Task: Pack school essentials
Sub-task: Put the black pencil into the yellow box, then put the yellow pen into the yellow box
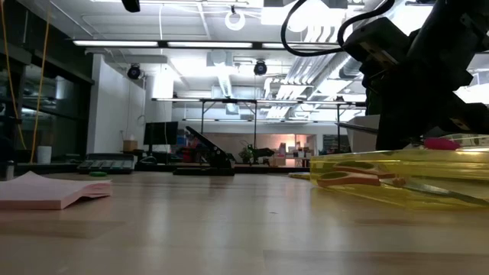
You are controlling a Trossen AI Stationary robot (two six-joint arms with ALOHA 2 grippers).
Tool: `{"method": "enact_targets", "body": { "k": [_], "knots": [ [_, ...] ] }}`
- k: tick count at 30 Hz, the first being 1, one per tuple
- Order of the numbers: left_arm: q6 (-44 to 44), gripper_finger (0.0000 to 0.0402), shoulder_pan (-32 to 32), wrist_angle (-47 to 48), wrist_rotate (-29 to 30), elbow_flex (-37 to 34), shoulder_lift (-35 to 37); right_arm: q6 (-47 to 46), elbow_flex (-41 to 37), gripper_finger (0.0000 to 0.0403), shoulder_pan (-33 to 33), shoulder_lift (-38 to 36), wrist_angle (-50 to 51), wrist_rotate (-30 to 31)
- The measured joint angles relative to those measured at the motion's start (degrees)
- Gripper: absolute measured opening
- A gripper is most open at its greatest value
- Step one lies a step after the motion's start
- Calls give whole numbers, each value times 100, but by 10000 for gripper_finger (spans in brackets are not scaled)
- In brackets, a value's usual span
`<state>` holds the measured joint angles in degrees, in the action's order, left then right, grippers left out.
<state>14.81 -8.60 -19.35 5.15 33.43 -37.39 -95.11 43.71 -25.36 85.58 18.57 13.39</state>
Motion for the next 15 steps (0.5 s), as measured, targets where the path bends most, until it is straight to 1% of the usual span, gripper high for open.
{"method": "enact_targets", "body": {
  "k": [3,5,12,15],
  "knots": [
    [0,156,1,0,-1,0,0,8,1,22,0,0,0,-2],
    [0,156,0,-2,-2,0,0,10,1,35,0,-1,0,-2],
    [0,156,1,-1,-3,0,0,27,1,104,0,-2,0,4],
    [0,156,0,-2,-3,0,0,223,1,125,0,-64,14,-5]
  ]
}}
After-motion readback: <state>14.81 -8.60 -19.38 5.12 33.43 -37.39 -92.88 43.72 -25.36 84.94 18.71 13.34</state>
